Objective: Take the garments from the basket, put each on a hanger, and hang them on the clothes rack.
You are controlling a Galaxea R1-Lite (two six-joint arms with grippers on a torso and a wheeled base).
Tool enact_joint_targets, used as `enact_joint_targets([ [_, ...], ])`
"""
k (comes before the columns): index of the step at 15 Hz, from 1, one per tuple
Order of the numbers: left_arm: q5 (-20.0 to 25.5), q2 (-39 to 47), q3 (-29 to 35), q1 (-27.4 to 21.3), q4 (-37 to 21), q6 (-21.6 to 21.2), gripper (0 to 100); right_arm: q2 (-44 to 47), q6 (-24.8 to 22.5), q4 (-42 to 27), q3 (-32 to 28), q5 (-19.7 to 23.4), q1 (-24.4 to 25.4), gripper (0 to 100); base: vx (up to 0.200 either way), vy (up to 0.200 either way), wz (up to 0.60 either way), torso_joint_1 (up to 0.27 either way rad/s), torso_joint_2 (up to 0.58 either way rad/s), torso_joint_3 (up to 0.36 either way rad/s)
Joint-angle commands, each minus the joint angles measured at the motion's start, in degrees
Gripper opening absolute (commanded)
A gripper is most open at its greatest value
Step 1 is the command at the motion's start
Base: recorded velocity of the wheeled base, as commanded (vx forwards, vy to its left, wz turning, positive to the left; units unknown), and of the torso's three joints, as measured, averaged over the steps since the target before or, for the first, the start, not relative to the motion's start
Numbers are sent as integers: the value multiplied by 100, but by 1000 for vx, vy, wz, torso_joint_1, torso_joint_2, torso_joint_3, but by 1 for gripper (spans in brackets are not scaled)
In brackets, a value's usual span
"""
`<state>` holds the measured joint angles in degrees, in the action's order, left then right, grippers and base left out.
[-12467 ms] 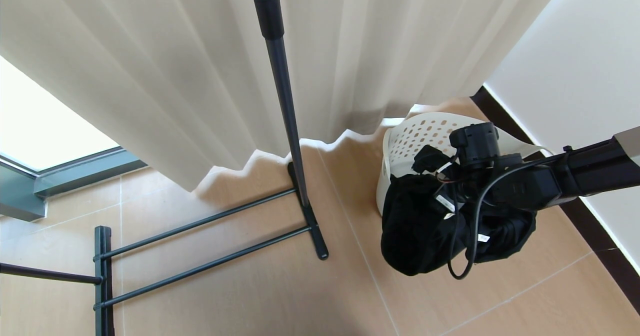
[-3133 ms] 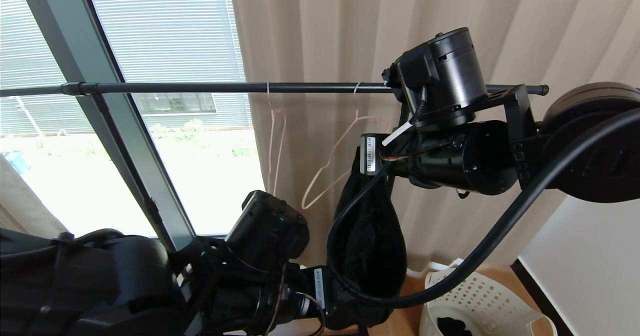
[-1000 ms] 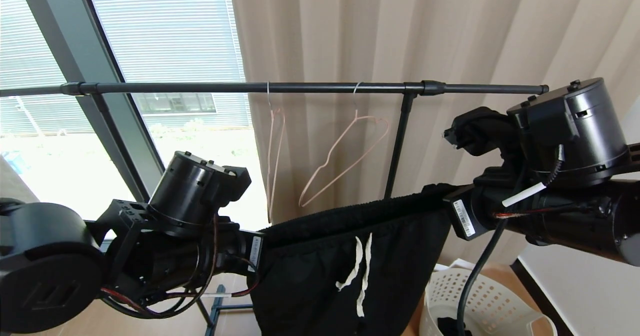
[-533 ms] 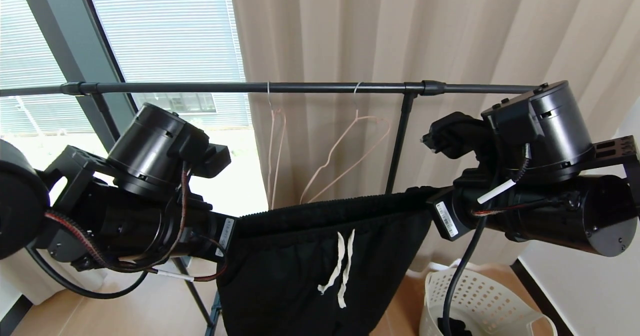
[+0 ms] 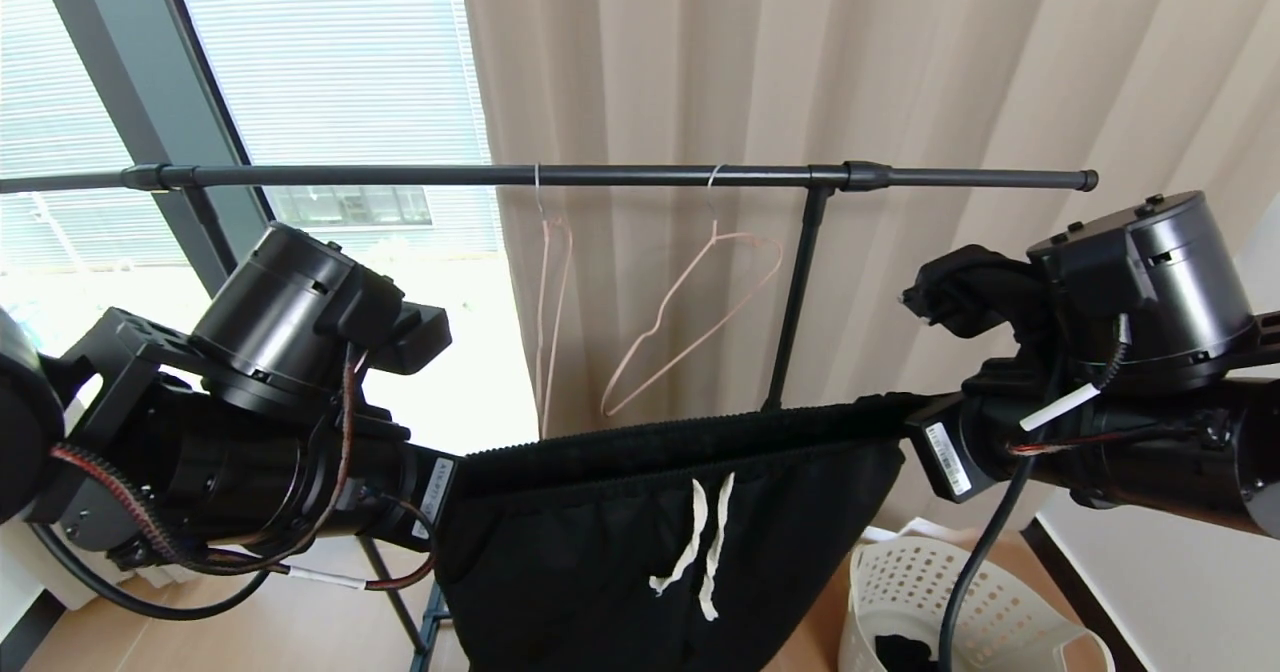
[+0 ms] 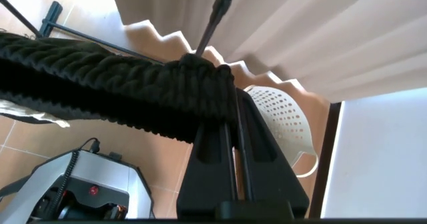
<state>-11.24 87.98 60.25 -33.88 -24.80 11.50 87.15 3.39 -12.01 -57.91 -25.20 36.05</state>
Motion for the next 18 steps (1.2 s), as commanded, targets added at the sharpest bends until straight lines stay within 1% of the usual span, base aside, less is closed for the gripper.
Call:
enact_joint_targets([
  [1, -1, -114, -127, -5, 19, 11, 0, -269, -5, -3, 192, 59, -212, 0, 0, 0, 0, 0, 0, 0],
  [3, 8, -141, -127, 39, 19, 19, 0, -304, 4, -3, 271, 76, -274, 0, 0, 0, 0, 0, 0, 0],
  [5, 78, -264, -110, 127, 19, 28, 0, -374, -5, -3, 376, 94, -467, 0, 0, 0, 0, 0, 0, 0],
  [6, 201, -273, -83, 127, 27, 19, 0, -409, -14, -12, 376, 103, -502, 0, 0, 0, 0, 0, 0, 0],
  [7, 412, -237, 101, 101, 27, 11, 0, -515, -40, -21, 376, 103, -502, 0, 0, 0, 0, 0, 0, 0],
  [8, 447, -220, 207, 83, 27, 19, 0, -576, -40, -30, 376, 112, -485, 0, 0, 0, 0, 0, 0, 0],
  [9, 465, -88, 488, -40, 27, 19, 0, -752, -40, -47, 359, 217, -247, 0, 0, 0, 0, 0, 0, 0],
  [10, 465, 53, 840, -163, 19, 28, 0, -1007, -49, -91, 376, 287, 245, 0, 0, 0, 0, 0, 0, 0],
  [11, 474, 184, 1095, -216, 19, 28, 0, -1042, -58, -100, 385, 270, 324, 0, 0, 0, 0, 0, 0, 0],
  [13, 474, 413, 1508, -339, 19, 37, 0, -1033, -49, -91, 385, 305, 324, 0, 0, 0, 0, 0, 0, 0],
  [15, 482, 800, 2088, -356, 27, 55, 0, -989, -40, -30, 614, 331, 403, 0, 0, 0, 0, 0, 0, 0],
  [16, 491, 984, 2351, -374, 27, 63, 0, -989, -40, -30, 702, 331, 526, 0, 0, 0, 0, 0, 0, 0],
  [18, 755, 1257, 2800, -383, 27, 151, 0, -1025, -22, -30, 886, 393, 667, 0, 0, 0, 0, 0, 0, 0],
])
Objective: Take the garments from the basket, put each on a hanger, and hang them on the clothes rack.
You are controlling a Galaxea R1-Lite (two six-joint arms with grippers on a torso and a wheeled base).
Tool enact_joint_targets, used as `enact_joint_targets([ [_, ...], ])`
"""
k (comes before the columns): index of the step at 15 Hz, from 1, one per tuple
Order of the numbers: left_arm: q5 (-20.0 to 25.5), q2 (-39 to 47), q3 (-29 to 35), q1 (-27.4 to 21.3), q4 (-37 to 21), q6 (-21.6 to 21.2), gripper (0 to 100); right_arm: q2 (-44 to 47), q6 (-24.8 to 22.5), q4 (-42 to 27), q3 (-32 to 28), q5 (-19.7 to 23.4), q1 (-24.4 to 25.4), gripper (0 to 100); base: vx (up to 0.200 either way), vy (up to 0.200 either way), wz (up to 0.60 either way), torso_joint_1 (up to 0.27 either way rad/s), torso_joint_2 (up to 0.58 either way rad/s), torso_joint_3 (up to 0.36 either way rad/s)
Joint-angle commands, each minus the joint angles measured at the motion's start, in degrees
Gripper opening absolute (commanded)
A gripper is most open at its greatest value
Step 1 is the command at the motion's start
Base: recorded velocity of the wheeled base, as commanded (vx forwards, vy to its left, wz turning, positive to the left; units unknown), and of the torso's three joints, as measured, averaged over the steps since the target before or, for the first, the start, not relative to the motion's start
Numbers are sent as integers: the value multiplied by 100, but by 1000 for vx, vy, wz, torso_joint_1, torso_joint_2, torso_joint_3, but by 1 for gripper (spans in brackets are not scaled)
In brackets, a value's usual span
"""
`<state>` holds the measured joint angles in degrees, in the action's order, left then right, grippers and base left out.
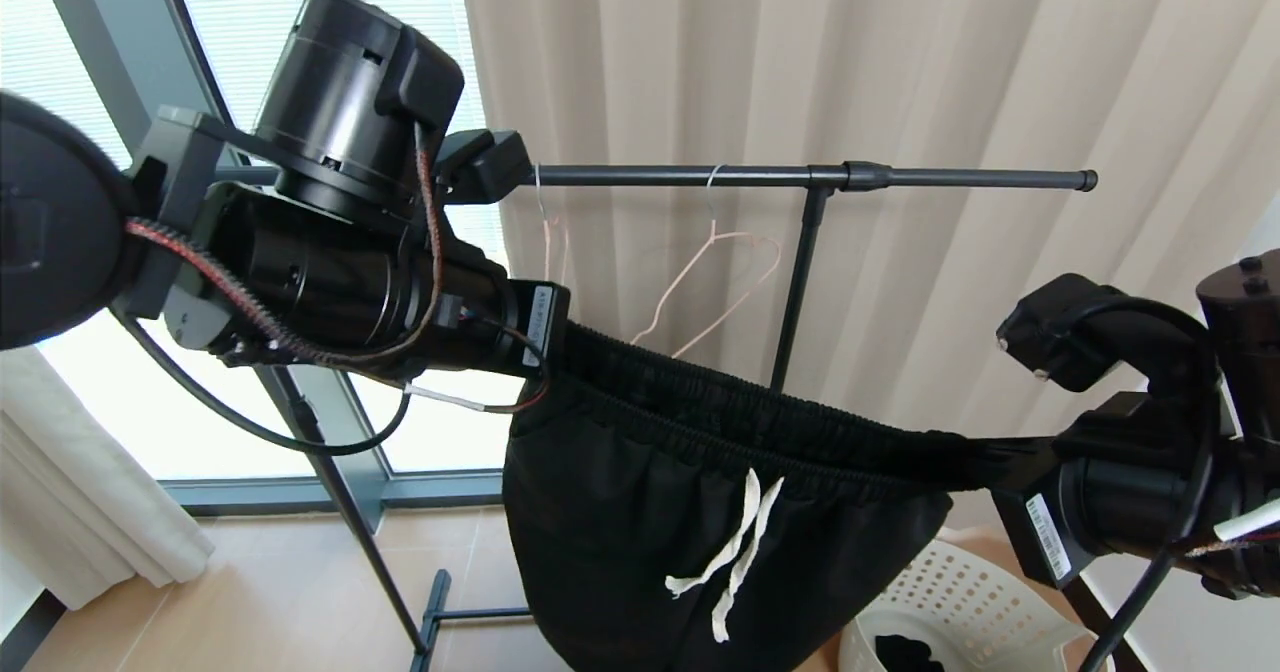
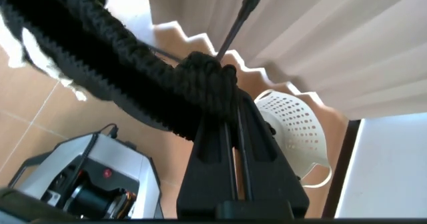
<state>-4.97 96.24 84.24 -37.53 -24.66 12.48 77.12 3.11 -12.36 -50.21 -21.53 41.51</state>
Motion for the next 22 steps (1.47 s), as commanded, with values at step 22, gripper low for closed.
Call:
enact_joint_targets([
  [22, 137, 1960, 2396, 352, -4, 606, 0, 357, 990, 1271, 636, 597, 2511, 0, 0, 0, 0, 0, 0, 0],
])
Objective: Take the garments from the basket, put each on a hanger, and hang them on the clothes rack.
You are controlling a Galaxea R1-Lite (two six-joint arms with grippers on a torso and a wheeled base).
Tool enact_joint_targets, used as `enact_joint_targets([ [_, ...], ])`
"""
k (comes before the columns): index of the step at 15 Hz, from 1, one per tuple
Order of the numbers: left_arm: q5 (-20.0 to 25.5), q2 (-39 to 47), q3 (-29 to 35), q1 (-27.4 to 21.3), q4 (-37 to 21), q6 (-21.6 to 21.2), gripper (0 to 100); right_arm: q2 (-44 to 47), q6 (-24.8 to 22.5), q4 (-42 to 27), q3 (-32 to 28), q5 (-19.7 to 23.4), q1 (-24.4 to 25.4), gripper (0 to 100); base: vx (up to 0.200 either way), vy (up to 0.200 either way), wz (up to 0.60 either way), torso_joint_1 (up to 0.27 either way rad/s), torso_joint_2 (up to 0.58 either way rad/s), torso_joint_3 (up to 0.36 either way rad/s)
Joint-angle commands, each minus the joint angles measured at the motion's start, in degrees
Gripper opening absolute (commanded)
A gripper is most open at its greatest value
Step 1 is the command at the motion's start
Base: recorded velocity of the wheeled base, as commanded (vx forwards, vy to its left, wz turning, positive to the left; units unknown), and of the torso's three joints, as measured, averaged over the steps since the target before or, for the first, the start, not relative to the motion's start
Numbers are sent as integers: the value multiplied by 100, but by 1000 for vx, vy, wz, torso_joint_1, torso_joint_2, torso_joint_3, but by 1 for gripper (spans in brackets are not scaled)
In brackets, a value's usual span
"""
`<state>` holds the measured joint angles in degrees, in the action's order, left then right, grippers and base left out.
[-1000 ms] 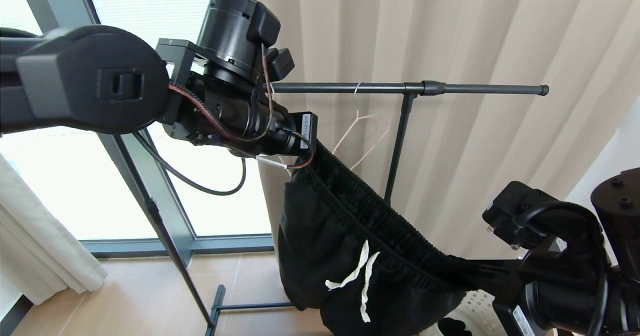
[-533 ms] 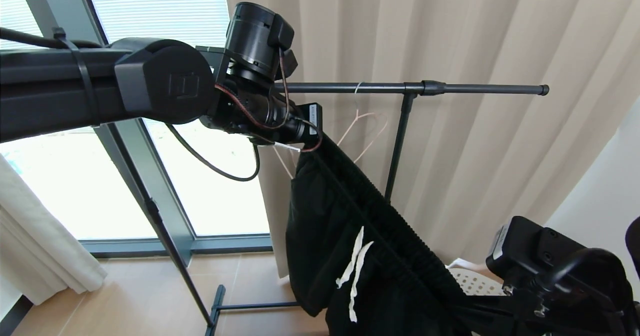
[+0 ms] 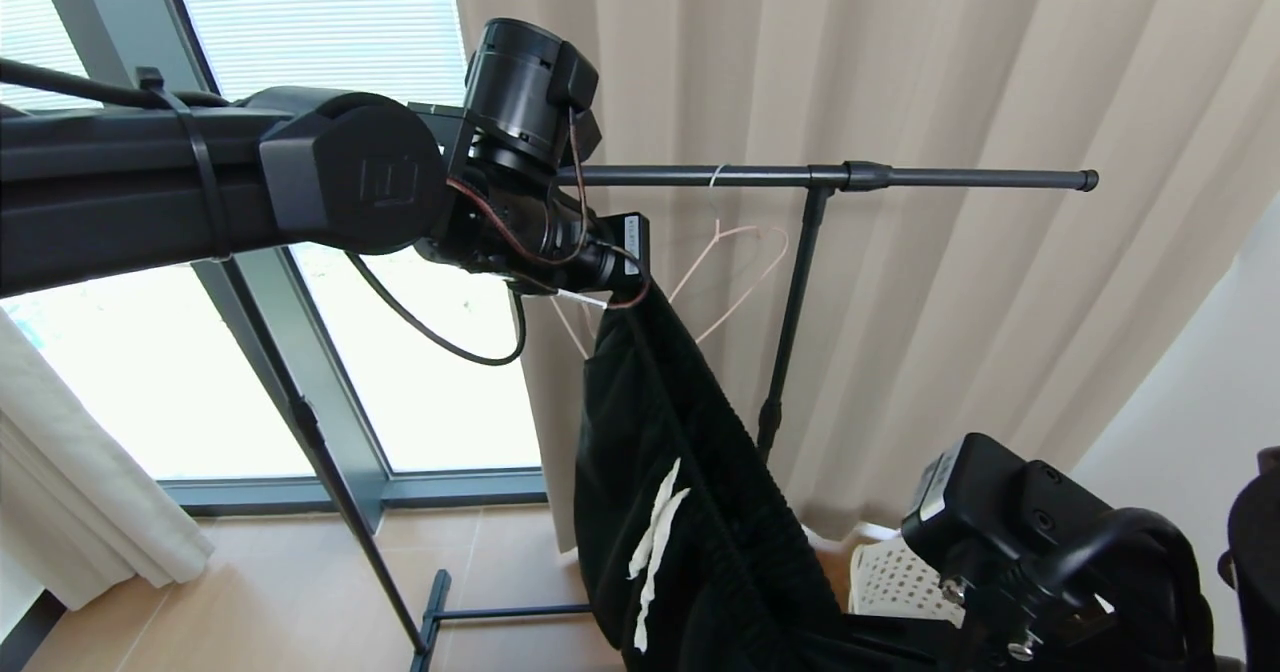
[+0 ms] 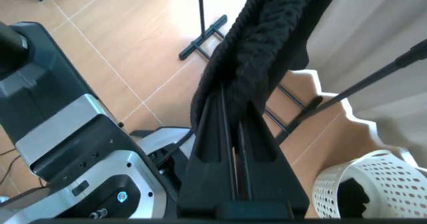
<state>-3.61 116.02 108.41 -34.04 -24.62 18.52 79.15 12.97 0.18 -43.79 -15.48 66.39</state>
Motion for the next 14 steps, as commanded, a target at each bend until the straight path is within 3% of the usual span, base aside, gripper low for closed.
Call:
enact_joint_targets([
  [1, -8, -18, -22, 2, -7, 3, 0, 144, -5, 8, 2, -16, 23, 0, 0, 0, 0, 0, 0, 0],
  [3, -8, -141, -48, 2, -34, -6, 0, 56, -5, -36, 37, -131, -74, 0, 0, 0, 0, 0, 0, 0],
  [7, -26, -703, -303, 11, -482, -129, 0, 4, -102, -256, 125, -623, -1322, 0, 0, 0, 0, 0, 0, 0],
  [10, -26, -1494, -1525, 11, -579, -797, 0, 355, -172, -256, -420, -719, -2253, 0, 0, 0, 0, 0, 0, 0],
  [14, -17, -2488, -2922, -33, -561, -1113, 0, 962, -172, -264, -1281, -957, -2666, 0, 0, 0, 0, 0, 0, 0],
])
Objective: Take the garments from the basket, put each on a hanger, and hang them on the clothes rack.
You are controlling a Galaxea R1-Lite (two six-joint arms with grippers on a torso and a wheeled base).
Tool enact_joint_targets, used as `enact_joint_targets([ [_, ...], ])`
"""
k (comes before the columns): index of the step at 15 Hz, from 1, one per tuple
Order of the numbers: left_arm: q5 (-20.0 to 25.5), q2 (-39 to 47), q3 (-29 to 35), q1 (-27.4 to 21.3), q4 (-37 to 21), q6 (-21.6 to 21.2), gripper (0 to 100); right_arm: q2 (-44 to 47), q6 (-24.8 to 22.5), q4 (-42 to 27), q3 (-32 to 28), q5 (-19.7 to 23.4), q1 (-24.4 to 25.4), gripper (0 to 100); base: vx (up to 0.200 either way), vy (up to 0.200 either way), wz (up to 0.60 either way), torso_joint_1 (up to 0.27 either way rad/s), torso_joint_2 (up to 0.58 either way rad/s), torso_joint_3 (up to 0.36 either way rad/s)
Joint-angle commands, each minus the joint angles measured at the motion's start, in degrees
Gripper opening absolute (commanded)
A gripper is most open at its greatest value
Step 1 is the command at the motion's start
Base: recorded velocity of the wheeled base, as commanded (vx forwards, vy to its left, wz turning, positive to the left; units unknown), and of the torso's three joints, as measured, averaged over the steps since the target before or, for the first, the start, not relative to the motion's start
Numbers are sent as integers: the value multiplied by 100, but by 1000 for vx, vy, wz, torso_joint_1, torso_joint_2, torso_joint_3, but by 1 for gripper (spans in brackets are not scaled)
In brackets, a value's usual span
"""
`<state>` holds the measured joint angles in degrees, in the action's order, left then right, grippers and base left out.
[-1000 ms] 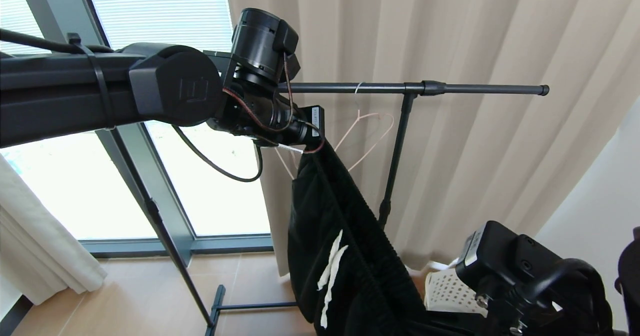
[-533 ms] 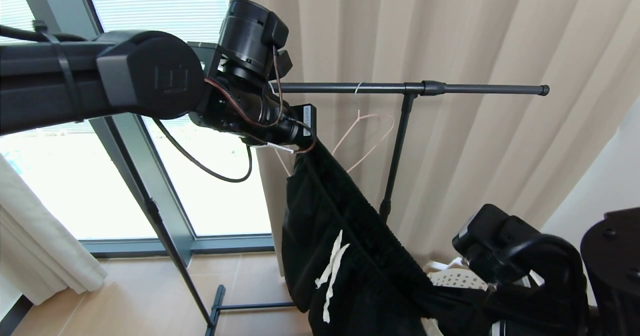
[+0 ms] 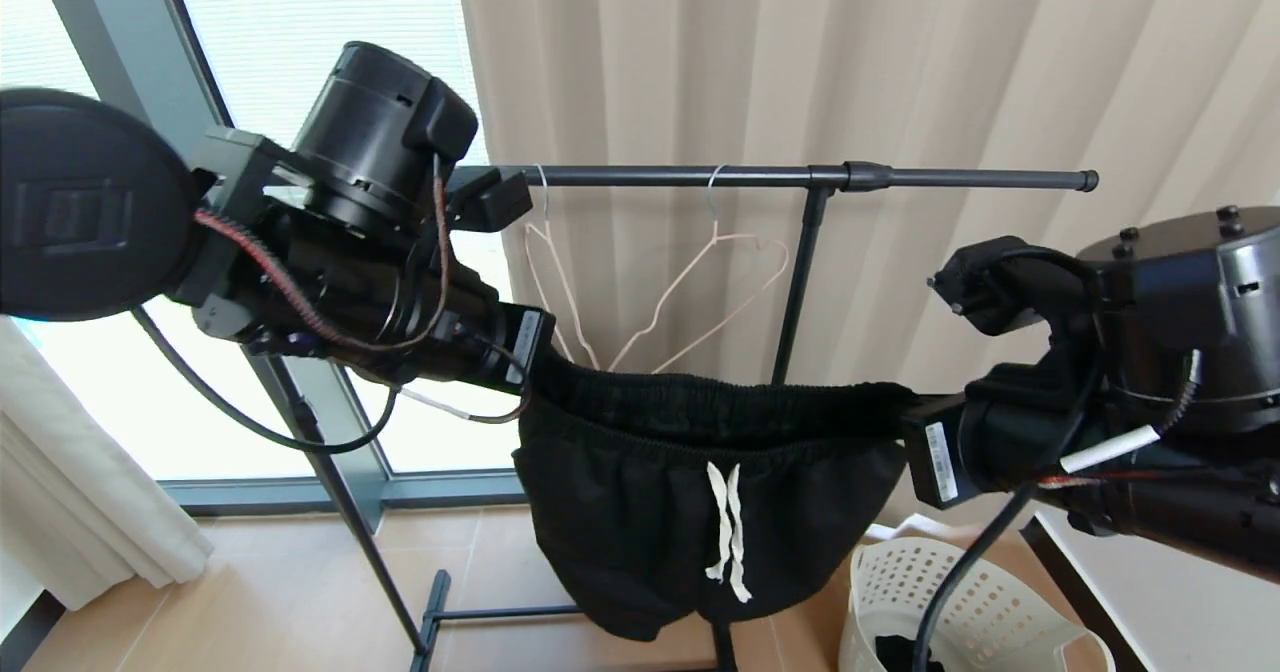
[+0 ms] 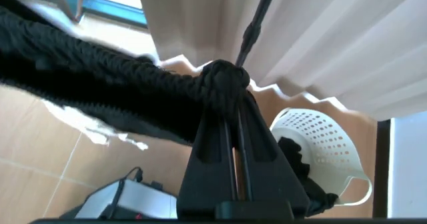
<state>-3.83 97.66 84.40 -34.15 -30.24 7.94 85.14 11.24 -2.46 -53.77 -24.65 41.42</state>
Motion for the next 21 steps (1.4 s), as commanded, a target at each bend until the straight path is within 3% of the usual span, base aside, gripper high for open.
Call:
enact_joint_targets([
  [1, 14, -854, -775, -66, 1, -55, 0, 486, 1, 0, -459, -58, -178, 0, 0, 0, 0, 0, 0, 0],
  [6, 22, -1654, -2243, -822, 133, -29, 0, 1479, -8, -9, -1645, -383, -178, 0, 0, 0, 0, 0, 0, 0],
  [9, 40, -1645, -3096, -1384, 1056, 6, 0, 1892, -219, 9, -2111, -374, 24, 0, 0, 0, 0, 0, 0, 0],
  [12, 58, -1443, -3184, -1824, 1469, 77, 0, 2270, -254, 0, -2656, -374, 76, 0, 0, 0, 0, 0, 0, 0],
  [15, 58, -1170, -3122, -2272, 1908, 472, 0, 2604, -245, 27, -3095, -365, 155, 0, 0, 0, 0, 0, 0, 0],
  [18, 383, -942, -2990, -2492, 2286, 903, 0, 2850, -219, 53, -3298, -365, 182, 0, 0, 0, 0, 0, 0, 0],
  [21, 515, -819, -2990, -2448, 2374, 938, 0, 2868, -166, 62, -3341, -365, 182, 0, 0, 0, 0, 0, 0, 0],
])
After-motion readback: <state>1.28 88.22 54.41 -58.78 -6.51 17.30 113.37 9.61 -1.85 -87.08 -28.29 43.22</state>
